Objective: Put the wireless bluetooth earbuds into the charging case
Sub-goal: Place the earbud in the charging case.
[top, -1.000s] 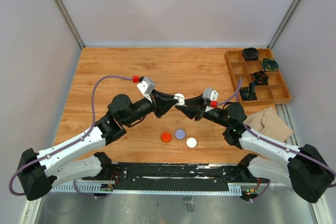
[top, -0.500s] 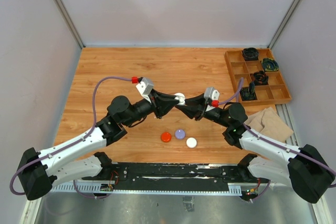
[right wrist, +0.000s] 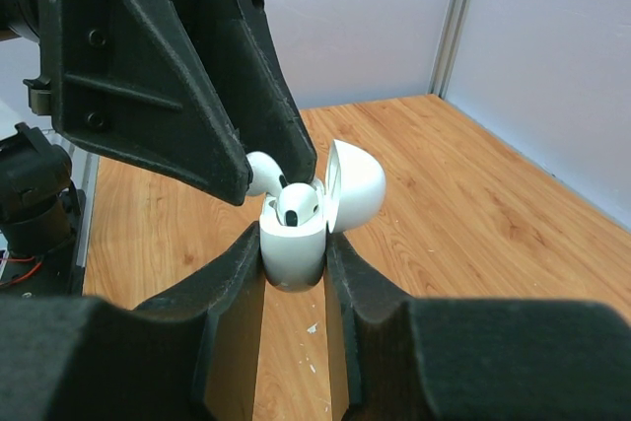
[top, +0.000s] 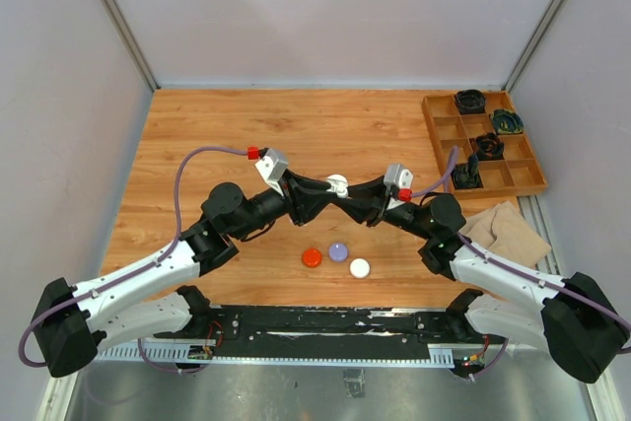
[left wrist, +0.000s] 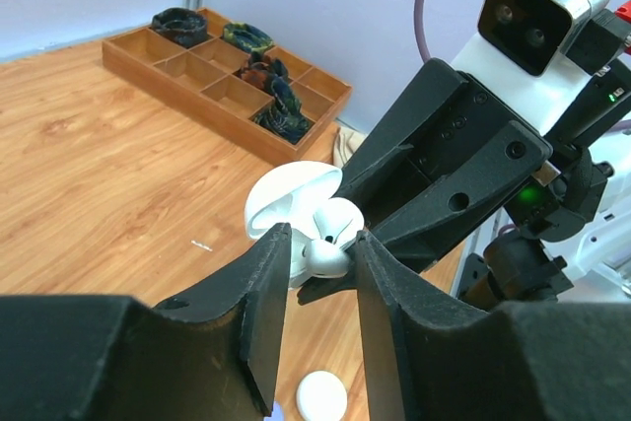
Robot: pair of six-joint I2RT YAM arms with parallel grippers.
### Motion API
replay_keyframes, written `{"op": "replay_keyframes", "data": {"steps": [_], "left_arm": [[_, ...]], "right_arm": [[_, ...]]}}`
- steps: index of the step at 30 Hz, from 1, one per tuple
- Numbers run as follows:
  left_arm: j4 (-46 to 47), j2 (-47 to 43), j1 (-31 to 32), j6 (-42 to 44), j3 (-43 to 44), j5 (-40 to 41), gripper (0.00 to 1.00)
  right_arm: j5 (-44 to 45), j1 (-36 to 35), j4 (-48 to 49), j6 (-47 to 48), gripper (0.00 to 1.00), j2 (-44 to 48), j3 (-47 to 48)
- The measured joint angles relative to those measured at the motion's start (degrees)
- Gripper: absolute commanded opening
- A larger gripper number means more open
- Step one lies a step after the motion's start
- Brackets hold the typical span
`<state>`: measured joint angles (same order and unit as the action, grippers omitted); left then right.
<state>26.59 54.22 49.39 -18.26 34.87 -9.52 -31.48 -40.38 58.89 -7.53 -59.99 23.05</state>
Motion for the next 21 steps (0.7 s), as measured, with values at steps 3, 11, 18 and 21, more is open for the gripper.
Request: {"op": "replay_keyframes", "data": {"steps": [3, 11, 18, 21], "left_arm": [[-0.3, -0.1, 0.0, 0.0, 0.0, 0.5, 0.45], [-4.2, -2.1, 0.2, 0.0, 0.1, 4.5, 0.5], [-7.4, -2.5, 0.2, 0.0, 0.1, 7.4, 0.55], [-8.0, -2.5, 0.2, -0.1, 0.5, 8.0, 0.58]], "right_arm": [[0.1, 0.0, -0.1, 0.0, 0.09, 0.1, -0.1], [0.2, 0.0, -0.2, 0.1, 0.09, 0.9, -0.2], [0.5, 0.0, 0.0, 0.1, 0.09, 1.3, -0.2], [0.6, 0.0, 0.0, 0.1, 0.09, 1.3, -0.2]]}}
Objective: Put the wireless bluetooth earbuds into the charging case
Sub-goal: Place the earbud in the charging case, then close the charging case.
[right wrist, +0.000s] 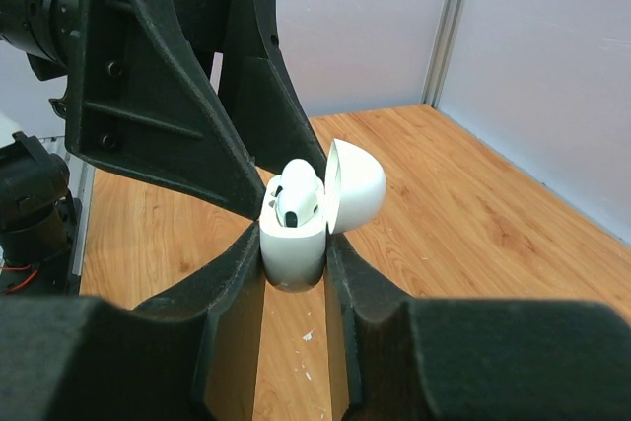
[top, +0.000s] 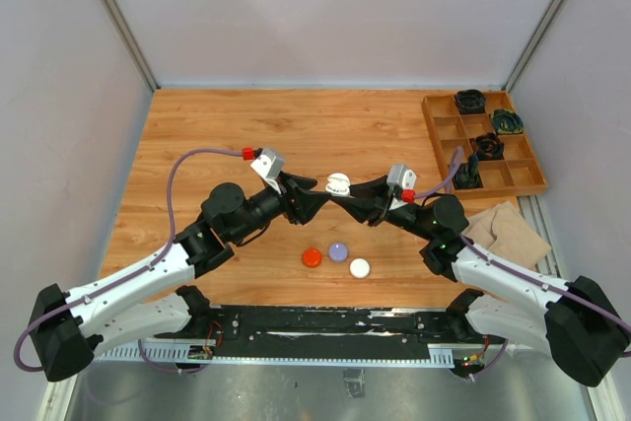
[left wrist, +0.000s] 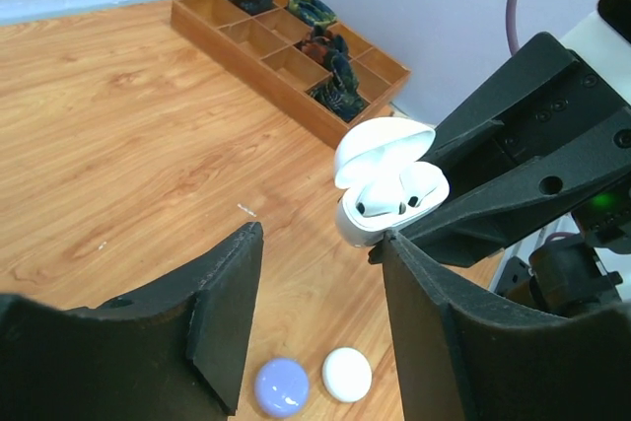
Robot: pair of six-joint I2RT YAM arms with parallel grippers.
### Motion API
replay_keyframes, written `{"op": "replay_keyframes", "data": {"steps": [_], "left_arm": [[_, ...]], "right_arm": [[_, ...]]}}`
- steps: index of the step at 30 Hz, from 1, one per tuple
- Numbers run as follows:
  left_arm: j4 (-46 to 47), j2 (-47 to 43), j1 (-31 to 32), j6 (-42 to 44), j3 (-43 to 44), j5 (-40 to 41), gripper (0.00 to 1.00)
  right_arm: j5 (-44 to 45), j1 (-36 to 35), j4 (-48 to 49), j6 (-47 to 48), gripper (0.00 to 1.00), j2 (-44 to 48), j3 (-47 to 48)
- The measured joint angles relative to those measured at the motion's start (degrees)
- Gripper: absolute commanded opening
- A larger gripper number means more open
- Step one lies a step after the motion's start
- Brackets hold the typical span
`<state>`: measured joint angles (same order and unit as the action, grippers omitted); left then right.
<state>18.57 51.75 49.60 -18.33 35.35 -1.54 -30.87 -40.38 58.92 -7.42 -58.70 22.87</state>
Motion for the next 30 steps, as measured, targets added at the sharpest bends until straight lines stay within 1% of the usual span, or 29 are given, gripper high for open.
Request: {"op": "replay_keyframes", "data": {"steps": [5, 10, 12, 17, 19, 24, 30], "left_arm": [[-1.1, -0.2, 0.0, 0.0, 0.3, 0.5, 0.61], [-3.2, -0.7, -0.4, 0.0, 1.1, -0.7, 0.69], [-4.1, -0.9, -1.3, -0.3, 1.7, -2.9, 0.71], [-4.4, -0.8, -7.1, -4.3, 2.7, -12.7, 0.76], [-4.4, -0.4, -8.6, -6.3, 2.9, -16.2, 0.76], [-3.7, 1.7, -10.2, -10.5, 4.2, -23.6, 0.75], [-1.9, 5.3, -12.1, -15.1, 4.6, -28.7, 0.71]], "right_arm": [[0.0, 0.0, -0.2, 0.2, 0.09, 0.1, 0.0], [-0.3, 0.1, -0.5, 0.4, 0.09, 0.4, 0.0], [-1.0, 0.5, -0.5, 0.4, 0.09, 0.4, 0.0], [-4.0, 1.2, -0.5, -0.1, 0.09, -0.2, 0.0], [-5.2, 1.2, -0.6, -0.2, 0.09, -0.6, 0.0], [-7.7, 1.3, -0.5, -1.0, 0.09, -1.9, 0.0], [-9.3, 1.3, -0.5, -1.9, 0.09, -2.4, 0.2]]}}
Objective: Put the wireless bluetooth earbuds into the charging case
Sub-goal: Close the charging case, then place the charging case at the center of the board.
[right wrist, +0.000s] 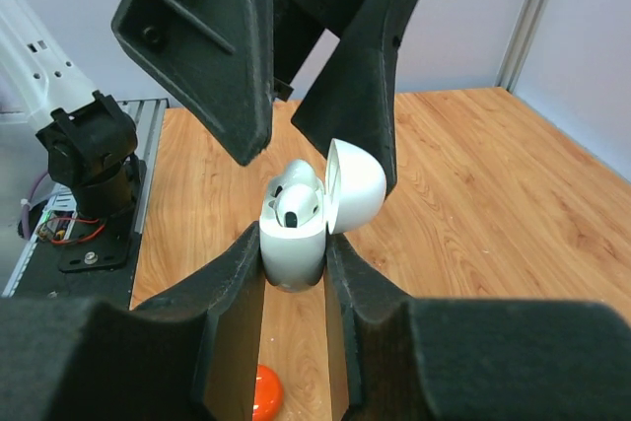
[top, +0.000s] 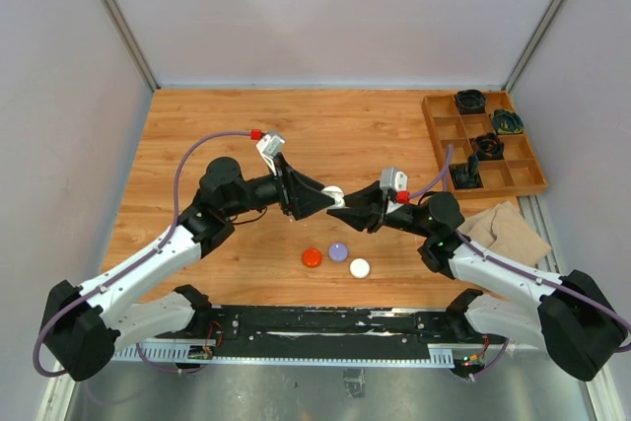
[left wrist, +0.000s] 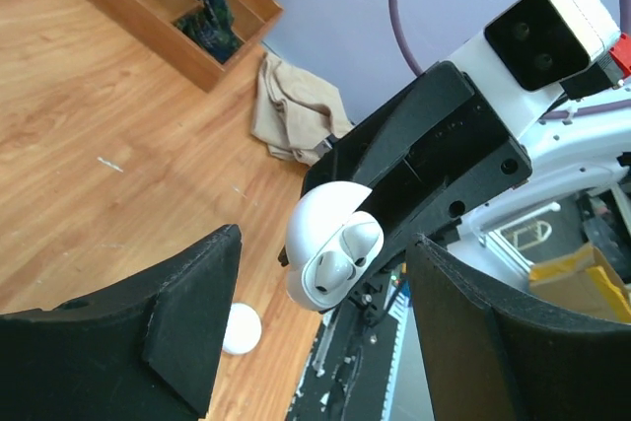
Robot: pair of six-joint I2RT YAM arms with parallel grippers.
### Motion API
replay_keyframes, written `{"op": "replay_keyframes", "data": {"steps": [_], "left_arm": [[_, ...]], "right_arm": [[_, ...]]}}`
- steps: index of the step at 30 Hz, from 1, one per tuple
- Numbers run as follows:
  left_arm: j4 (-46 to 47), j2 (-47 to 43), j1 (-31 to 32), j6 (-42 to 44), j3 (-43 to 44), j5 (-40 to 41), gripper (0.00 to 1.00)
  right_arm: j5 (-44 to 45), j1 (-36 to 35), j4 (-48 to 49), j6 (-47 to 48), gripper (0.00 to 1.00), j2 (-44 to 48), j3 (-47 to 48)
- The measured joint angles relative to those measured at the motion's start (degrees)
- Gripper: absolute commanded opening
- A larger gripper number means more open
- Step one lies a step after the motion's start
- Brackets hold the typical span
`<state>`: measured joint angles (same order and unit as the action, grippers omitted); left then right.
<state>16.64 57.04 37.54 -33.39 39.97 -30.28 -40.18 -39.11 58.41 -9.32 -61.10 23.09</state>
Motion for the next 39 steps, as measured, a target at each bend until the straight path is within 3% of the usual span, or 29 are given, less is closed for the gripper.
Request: {"op": "replay_keyframes", "data": {"steps": [17, 23, 29, 34, 39], "left_arm": [[14.5, 3.8, -1.8, -8.1, -0.2, -14.0, 0.65], [12.5, 1.9, -2.6, -7.0, -0.2, -14.1, 0.7], [-5.3, -2.3, -3.5, 1.0, 1.9, 0.1, 0.77], [-24.1, -5.2, -4.0, 8.9, 7.0, 19.6, 0.91], [-35.4, -8.5, -4.7, 15.9, 9.0, 36.4, 0.98]], "right_arm": [[-3.6, 0.7, -4.1, -1.9, 0.09, -1.1, 1.0], [-4.8, 1.6, -10.1, -2.5, 0.09, -1.6, 2.1], [-2.7, 2.2, -24.1, -2.0, 0.09, -1.2, 4.9], [1.8, 2.2, -37.8, -1.3, 0.09, -1.1, 6.4], [6.7, 4.5, -49.7, -1.2, 0.09, -2.4, 7.5]]}}
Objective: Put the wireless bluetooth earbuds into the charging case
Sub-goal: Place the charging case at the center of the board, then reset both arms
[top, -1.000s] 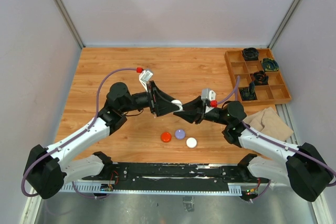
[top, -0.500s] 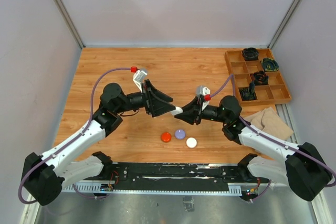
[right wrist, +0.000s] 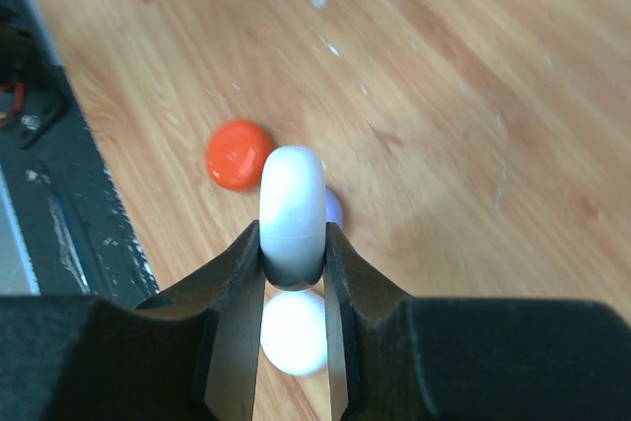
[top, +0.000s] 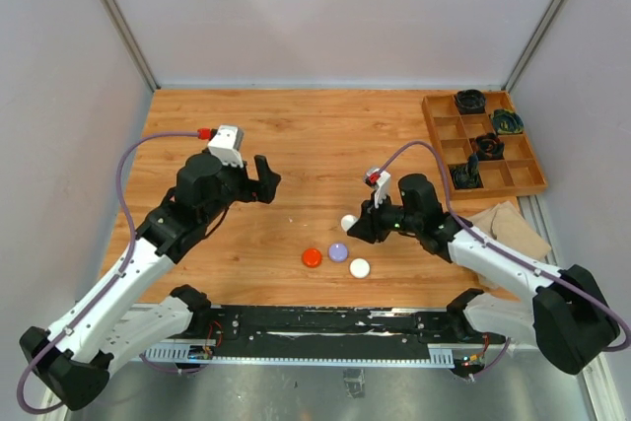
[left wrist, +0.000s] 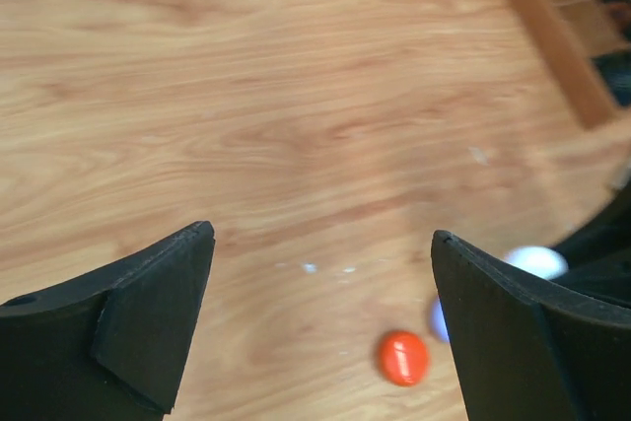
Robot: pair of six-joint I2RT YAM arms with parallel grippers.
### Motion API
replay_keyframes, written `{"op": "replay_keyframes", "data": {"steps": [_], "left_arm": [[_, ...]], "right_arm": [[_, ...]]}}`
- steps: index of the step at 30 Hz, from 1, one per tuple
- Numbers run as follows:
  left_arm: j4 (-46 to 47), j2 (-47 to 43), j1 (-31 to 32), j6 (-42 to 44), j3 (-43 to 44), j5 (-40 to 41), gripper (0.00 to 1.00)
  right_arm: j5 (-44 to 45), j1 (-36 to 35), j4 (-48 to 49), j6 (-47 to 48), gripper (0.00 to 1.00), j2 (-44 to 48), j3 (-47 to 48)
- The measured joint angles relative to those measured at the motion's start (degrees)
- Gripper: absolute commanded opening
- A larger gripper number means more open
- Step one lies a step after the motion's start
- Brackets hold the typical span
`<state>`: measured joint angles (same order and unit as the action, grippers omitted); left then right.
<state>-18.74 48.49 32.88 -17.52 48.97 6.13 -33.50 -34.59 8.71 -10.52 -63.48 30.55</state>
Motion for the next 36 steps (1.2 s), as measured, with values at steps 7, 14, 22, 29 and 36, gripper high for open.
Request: {"op": "replay_keyframes", "data": {"steps": [7, 14, 22, 29, 36], "left_arm": [[-1.8, -1.2, -4.5, 4.0, -3.7, 10.6, 0.99], [-1.9, -1.4, -17.0, 2.0, -8.0, 8.3, 0.99], [-1.1, -3.5, -18.2, 0.0, -8.0, 6.6, 0.99], [-3.0, -8.5, -18.2, -1.1, -6.4, 4.8, 0.99], [-4.0, -22.7, -18.3, -2.5, -6.4, 4.4, 0.99]], "right_arm": [[4.2, 1.3, -7.8, -1.1, 0.1, -7.1, 0.0], [4.8, 1.6, -10.2, -3.1, 0.2, -14.5, 1.5], [5.7, 1.9, -9.9, -5.4, 0.6, -17.2, 2.8], [9.4, 5.3, -12.2, -6.1, 0.99, -12.9, 3.0], [18.8, 8.0, -25.6, -6.1, 0.99, 1.3, 5.3]]}}
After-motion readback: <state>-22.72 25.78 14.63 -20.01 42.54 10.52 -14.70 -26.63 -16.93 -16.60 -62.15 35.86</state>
